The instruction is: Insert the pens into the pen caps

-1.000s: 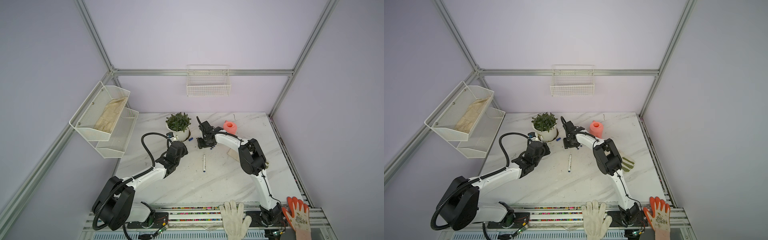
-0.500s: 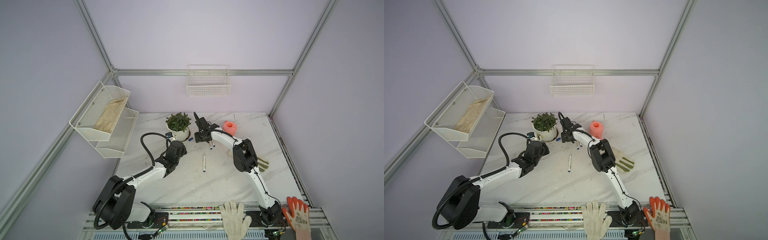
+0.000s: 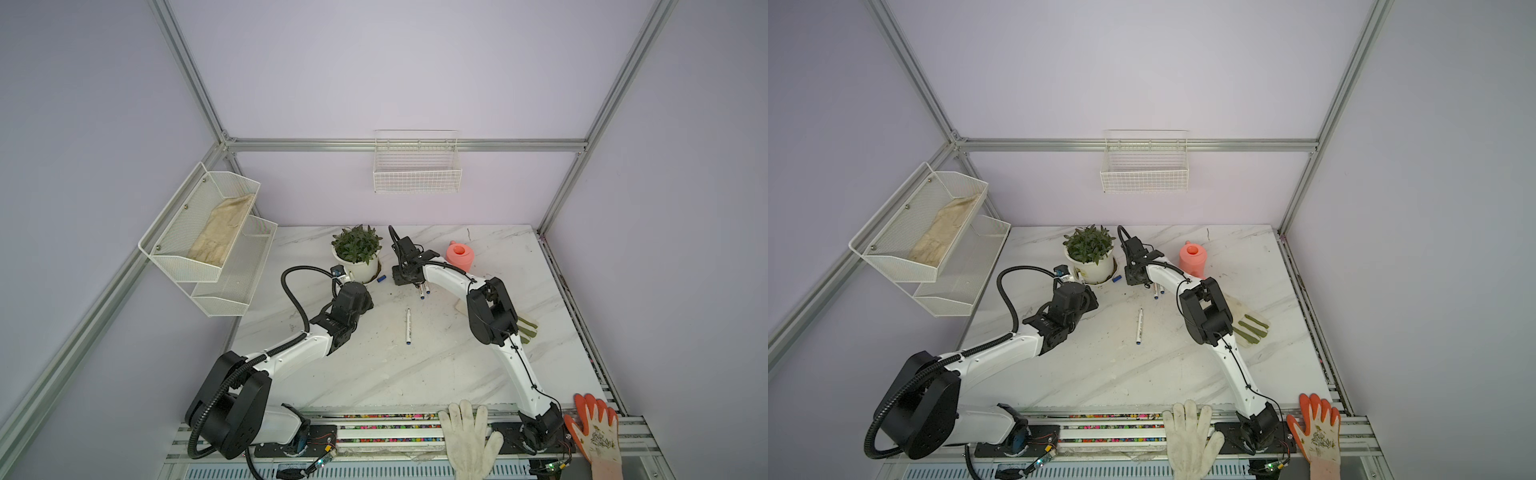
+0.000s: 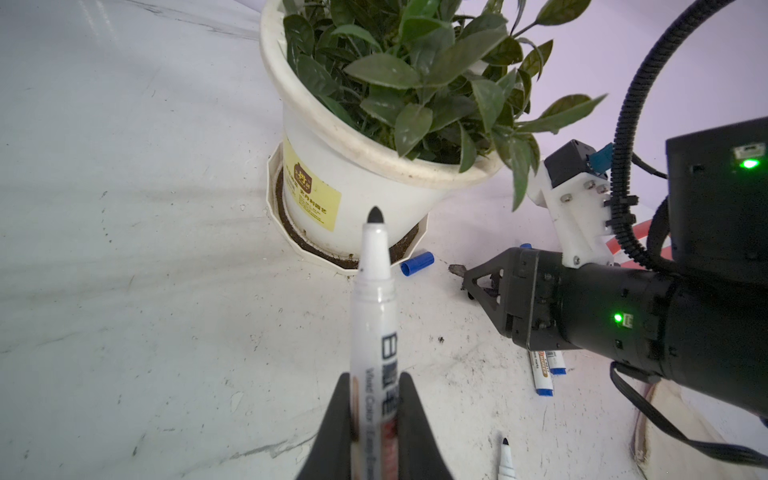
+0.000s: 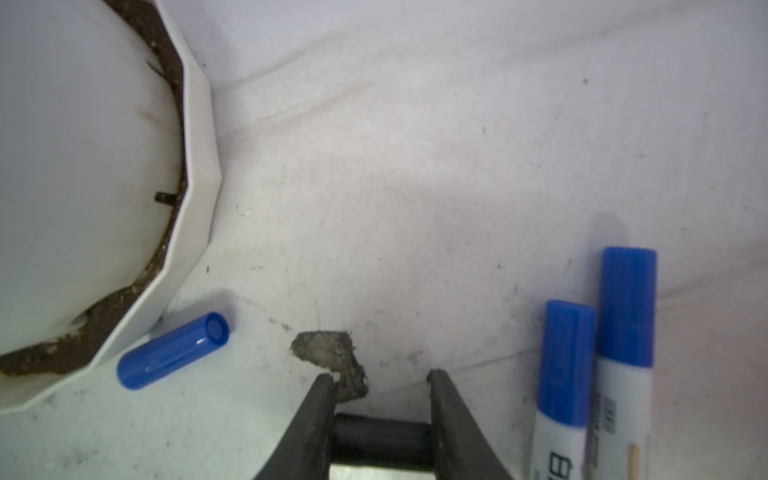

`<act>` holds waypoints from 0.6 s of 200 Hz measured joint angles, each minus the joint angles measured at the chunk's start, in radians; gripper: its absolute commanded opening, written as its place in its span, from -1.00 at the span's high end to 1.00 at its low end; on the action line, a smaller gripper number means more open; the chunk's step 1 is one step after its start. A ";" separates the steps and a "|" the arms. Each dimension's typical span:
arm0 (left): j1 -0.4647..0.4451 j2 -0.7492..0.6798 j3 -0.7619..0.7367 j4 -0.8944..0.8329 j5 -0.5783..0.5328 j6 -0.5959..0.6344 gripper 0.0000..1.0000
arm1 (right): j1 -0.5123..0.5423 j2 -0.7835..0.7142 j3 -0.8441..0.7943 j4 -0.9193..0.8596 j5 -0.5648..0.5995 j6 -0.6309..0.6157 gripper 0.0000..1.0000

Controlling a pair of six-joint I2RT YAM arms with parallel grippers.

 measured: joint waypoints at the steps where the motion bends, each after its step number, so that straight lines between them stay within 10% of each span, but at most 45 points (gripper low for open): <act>1: 0.000 0.000 0.000 0.000 0.000 0.000 1.00 | 0.000 -0.002 -0.003 0.002 0.000 -0.001 0.37; 120: 0.000 0.000 0.001 -0.017 0.018 -0.012 1.00 | 0.010 -0.335 -0.506 0.019 -0.114 -0.242 0.29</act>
